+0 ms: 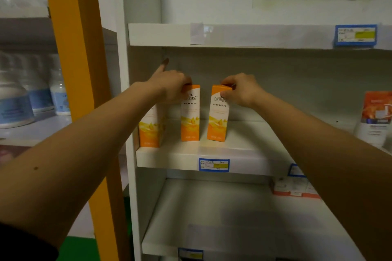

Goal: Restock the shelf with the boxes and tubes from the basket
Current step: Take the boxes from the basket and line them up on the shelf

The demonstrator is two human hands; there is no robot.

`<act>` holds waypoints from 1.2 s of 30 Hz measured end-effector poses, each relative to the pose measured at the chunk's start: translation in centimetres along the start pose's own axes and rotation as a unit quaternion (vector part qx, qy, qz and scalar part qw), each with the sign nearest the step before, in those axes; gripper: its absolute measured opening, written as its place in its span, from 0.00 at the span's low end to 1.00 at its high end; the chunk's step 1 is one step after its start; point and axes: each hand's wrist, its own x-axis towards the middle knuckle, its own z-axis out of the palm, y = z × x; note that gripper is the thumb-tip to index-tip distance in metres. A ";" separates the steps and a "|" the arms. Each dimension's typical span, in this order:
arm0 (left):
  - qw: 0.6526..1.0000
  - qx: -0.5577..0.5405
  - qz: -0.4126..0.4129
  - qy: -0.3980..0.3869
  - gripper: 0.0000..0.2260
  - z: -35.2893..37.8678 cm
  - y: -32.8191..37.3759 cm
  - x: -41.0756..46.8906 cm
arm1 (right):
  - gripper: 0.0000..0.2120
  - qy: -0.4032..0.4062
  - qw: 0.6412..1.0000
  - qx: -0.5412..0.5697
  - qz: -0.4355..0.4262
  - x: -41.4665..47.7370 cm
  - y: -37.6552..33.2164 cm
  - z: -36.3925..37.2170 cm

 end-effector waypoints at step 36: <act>0.973 -0.199 0.076 -0.090 0.17 25.8 19.9 -25.6 | 0.10 -0.078 0.992 -0.048 -0.086 -30.5 16.6 20.3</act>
